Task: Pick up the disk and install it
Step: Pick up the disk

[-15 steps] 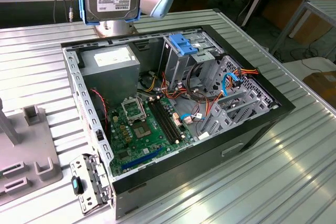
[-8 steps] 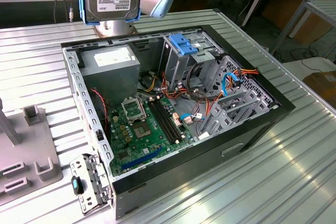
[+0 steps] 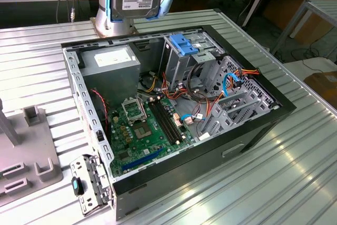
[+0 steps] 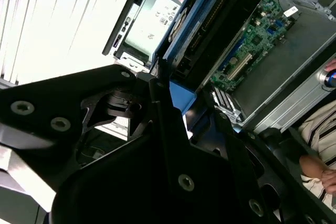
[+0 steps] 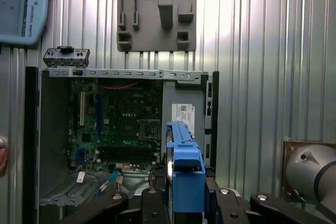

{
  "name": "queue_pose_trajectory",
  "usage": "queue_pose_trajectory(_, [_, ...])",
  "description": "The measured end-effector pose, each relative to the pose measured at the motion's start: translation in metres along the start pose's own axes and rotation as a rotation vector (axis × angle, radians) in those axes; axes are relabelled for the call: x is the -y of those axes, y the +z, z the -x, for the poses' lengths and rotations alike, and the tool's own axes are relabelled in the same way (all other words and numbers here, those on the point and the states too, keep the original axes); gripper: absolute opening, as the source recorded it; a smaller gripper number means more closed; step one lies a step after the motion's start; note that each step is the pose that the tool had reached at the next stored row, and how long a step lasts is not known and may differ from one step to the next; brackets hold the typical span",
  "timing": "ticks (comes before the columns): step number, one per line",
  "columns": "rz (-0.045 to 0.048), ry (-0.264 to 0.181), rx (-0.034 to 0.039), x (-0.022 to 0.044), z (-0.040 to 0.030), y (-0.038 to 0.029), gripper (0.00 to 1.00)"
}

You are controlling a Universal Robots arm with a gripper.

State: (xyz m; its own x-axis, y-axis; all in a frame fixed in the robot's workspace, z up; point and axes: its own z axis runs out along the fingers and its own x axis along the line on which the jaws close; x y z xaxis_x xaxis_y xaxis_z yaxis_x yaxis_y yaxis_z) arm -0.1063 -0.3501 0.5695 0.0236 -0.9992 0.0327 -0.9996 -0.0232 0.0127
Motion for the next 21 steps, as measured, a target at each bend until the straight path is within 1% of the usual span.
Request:
queue_pose_trajectory(1, [0.0001, 0.000, 0.0001, 0.0034, -0.0001, 0.0000, 0.36])
queue_pose_trajectory(2, [0.0002, 0.000, 0.0008, 0.0051, -0.0002, -0.0001, 0.36])
queue_pose_trajectory(7, [-0.0001, 0.000, 0.0073, 0.0054, -0.0001, 0.0000, 0.36])
queue_pose_trajectory(21, [-0.0002, 0.000, 0.0128, 0.0054, -0.0001, 0.0000, 0.36])
